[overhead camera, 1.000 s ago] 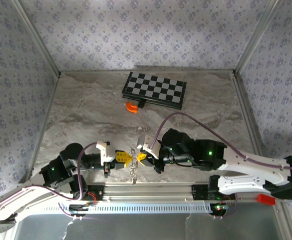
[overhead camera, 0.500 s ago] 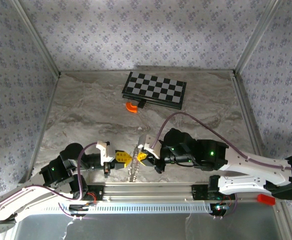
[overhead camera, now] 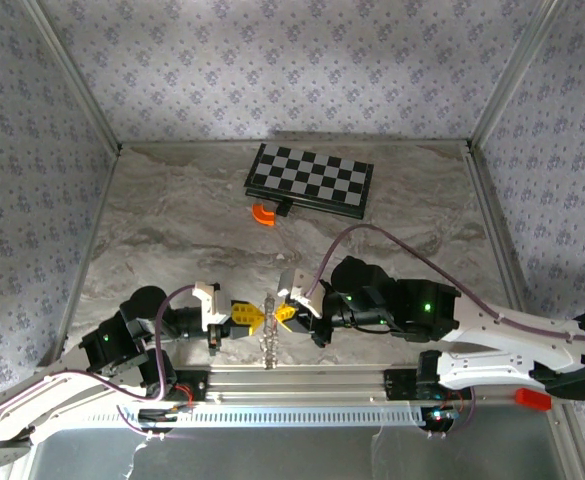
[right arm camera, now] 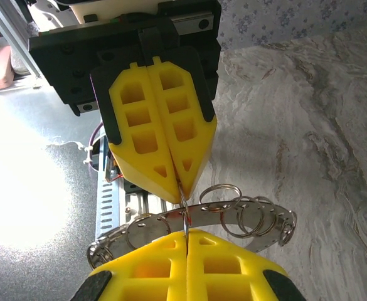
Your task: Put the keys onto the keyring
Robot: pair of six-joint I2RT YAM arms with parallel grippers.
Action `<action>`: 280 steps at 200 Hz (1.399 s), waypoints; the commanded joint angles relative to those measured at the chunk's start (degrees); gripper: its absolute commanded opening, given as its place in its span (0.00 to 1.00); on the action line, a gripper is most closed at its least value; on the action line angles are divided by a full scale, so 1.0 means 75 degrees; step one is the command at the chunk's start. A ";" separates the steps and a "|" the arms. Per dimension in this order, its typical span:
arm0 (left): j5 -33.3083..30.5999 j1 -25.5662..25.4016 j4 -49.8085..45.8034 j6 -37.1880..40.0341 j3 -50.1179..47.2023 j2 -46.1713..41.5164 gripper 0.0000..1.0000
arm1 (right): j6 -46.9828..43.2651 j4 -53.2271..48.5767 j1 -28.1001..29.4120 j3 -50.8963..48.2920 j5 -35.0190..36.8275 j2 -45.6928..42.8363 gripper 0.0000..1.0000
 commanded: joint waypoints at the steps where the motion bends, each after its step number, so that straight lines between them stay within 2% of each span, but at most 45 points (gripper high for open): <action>1: -0.0022 -0.0047 0.0457 0.0078 0.0099 -0.0078 0.00 | -0.0039 0.0110 -0.0016 -0.0019 -0.0124 0.0013 0.00; 280: -0.0036 -0.0058 0.0427 0.0065 0.0109 -0.0083 0.00 | -0.0146 0.0146 -0.0022 0.0045 -0.0139 0.0226 0.00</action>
